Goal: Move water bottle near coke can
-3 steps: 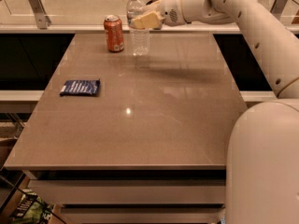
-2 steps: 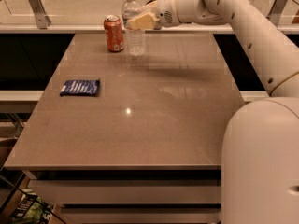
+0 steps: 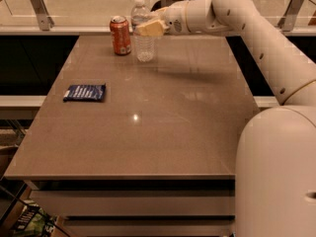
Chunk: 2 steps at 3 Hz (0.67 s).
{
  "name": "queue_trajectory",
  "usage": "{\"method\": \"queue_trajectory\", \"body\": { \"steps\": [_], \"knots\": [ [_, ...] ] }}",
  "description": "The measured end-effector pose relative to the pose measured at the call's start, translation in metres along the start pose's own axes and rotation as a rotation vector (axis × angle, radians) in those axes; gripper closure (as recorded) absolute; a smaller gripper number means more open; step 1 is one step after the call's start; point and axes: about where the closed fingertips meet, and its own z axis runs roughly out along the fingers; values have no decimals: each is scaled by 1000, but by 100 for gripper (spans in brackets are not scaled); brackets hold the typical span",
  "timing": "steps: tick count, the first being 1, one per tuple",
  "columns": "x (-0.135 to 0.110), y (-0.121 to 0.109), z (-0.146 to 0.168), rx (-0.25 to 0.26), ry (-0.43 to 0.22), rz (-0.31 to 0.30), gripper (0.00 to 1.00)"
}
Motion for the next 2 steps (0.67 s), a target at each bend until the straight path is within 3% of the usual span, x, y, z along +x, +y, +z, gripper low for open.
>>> {"method": "queue_trajectory", "body": {
  "steps": [1,2],
  "knots": [
    [9,-4,1,-3,9,7,100],
    [9,-2,4,-8,9,7,82]
  ]
}}
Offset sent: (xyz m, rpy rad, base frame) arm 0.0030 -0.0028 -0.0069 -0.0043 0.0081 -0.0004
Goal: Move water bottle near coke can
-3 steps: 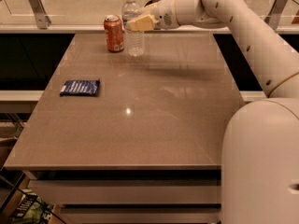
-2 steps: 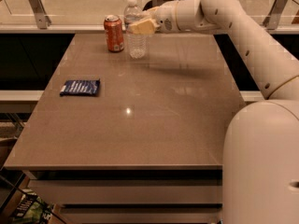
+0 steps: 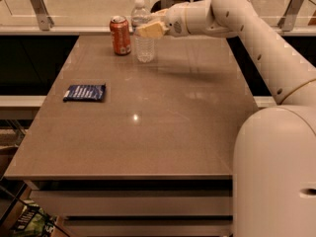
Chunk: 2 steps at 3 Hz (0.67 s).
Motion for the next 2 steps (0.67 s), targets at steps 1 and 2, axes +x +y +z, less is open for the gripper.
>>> {"method": "queue_trajectory", "body": {
  "steps": [1,2],
  "knots": [
    [0,2,3,-5,0,1,59],
    [1,3,7,-11,0,2,36]
  ]
}}
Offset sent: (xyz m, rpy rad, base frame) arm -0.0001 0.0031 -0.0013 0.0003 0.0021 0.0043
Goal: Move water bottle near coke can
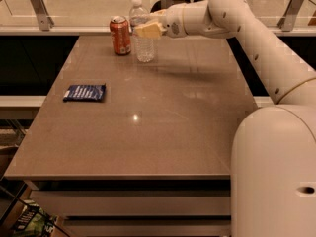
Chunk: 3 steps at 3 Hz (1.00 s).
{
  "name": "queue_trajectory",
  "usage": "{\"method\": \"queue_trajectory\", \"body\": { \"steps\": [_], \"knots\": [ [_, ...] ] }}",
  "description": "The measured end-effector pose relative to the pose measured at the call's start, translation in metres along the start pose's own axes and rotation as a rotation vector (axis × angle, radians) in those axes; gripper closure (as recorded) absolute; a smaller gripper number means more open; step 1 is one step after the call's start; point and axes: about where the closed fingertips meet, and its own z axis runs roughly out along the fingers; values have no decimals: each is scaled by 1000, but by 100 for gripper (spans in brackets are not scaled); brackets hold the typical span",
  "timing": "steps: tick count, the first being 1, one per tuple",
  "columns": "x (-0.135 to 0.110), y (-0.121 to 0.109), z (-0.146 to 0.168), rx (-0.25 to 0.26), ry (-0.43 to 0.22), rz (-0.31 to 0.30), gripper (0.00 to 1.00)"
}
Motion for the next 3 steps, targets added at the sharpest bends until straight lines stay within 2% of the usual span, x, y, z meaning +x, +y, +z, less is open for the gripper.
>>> {"method": "queue_trajectory", "body": {
  "steps": [1,2,3],
  "knots": [
    [0,2,3,-5,0,1,13],
    [1,3,7,-10,0,2,0],
    [1,3,7,-10,0,2,0]
  ]
}}
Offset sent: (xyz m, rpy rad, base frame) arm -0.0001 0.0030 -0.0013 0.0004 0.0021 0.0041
